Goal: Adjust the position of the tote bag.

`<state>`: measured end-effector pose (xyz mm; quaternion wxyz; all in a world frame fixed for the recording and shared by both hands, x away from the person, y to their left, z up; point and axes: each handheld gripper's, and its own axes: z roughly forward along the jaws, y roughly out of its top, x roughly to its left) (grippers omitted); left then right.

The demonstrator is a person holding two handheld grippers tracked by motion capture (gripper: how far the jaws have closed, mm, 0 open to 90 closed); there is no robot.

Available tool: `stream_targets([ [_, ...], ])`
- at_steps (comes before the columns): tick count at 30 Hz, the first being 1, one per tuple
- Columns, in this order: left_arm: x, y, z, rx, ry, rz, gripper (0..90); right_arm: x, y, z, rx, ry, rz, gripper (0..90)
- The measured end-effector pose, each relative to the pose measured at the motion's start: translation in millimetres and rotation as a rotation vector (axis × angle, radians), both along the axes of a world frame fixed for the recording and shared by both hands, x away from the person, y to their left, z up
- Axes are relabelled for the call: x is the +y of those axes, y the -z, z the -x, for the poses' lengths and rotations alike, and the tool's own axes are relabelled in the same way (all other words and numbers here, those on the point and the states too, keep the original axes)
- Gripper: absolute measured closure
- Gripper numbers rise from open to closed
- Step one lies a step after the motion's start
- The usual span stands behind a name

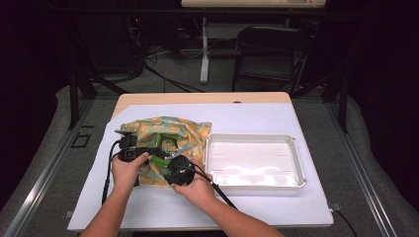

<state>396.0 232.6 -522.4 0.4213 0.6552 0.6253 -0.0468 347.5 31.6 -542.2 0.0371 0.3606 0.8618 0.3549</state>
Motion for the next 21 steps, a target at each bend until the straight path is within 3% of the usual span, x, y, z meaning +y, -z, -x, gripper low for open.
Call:
stream_targets([
  [21, 16.7, -9.3, 4.2, -0.041, -0.064, 0.069, 72.5, -13.8, -3.7, 1.8, -0.013, 0.016, -0.010, 72.0],
])
